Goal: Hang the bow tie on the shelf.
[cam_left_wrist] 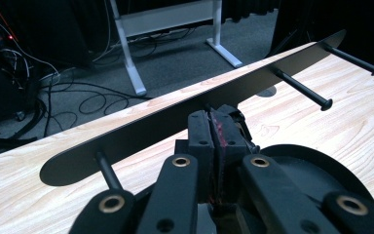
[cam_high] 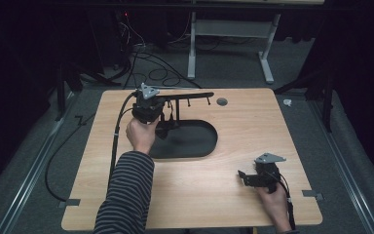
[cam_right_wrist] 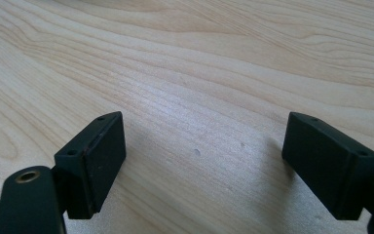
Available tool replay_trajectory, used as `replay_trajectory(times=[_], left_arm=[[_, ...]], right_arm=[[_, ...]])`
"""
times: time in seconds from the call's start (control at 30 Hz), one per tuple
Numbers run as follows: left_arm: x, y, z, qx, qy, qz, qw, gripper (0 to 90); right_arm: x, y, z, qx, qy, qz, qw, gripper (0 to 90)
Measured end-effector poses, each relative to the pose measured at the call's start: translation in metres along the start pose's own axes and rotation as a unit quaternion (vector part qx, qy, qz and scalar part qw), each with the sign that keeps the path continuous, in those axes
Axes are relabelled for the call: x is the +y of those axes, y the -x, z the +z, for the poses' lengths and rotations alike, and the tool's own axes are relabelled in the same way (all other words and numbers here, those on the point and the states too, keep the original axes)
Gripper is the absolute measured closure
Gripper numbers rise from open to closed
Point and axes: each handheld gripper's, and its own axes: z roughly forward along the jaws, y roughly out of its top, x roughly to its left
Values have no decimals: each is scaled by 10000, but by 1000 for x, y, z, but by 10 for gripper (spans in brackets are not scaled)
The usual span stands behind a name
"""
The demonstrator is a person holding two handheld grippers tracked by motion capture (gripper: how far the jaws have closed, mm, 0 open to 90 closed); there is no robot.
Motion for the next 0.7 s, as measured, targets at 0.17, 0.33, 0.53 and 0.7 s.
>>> replay_trajectory(times=[0.17,0.33,0.53,0.7], left_arm=[[0,0,-2,-23,11,-30,10000,840],[0,0,-6,-44,22,-58,10000,811],[-1,0,-12,-85,67,-80,9999,791],[-5,0,-21,-157,62,-74,9998,760]], right_arm=[[0,0,0,0,0,1,10000,172],[0,0,0,3,-7,-1,10000,172],[0,0,0,4,-7,-3,10000,172],[0,0,0,1,1,-3,10000,172]])
